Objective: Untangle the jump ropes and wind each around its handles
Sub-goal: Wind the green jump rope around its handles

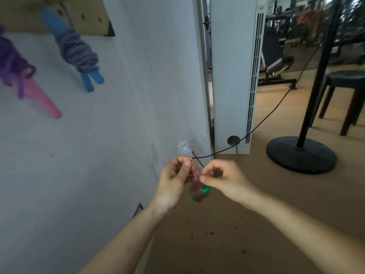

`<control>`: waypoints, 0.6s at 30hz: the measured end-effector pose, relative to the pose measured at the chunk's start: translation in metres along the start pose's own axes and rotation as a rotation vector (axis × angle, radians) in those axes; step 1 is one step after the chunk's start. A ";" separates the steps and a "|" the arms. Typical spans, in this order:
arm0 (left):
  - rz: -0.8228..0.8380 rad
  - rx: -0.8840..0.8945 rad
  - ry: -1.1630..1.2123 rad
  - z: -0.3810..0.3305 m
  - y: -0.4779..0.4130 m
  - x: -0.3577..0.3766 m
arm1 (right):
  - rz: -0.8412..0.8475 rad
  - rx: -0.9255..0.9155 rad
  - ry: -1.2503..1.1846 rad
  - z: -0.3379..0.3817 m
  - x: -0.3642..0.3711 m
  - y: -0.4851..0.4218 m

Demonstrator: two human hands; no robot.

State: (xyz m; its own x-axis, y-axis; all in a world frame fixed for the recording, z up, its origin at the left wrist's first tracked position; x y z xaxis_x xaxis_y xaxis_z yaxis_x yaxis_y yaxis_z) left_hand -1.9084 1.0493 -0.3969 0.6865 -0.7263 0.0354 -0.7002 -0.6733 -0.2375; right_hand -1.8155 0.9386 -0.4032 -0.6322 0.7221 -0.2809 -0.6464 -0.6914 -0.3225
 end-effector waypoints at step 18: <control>-0.306 0.280 -0.361 -0.187 0.036 -0.104 | 0.137 -0.143 -0.412 0.167 0.070 -0.028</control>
State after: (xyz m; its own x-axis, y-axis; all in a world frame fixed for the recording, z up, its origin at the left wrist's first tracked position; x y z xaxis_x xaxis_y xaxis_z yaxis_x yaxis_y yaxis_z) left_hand -2.0417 1.0745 -0.2275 0.9086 -0.3766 -0.1805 -0.4132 -0.7477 -0.5198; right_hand -1.9127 1.0045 -0.2628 -0.8437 0.5351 0.0436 -0.4978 -0.7493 -0.4367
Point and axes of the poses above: each hand's wrist, its own y-axis away from the middle knuckle, its own x-axis out of the palm, z = x × y, the point moved 10 cm from there along -y, towards the middle knuckle, and after that the axes turned 6 degrees about -z, right-handed, at the moved point
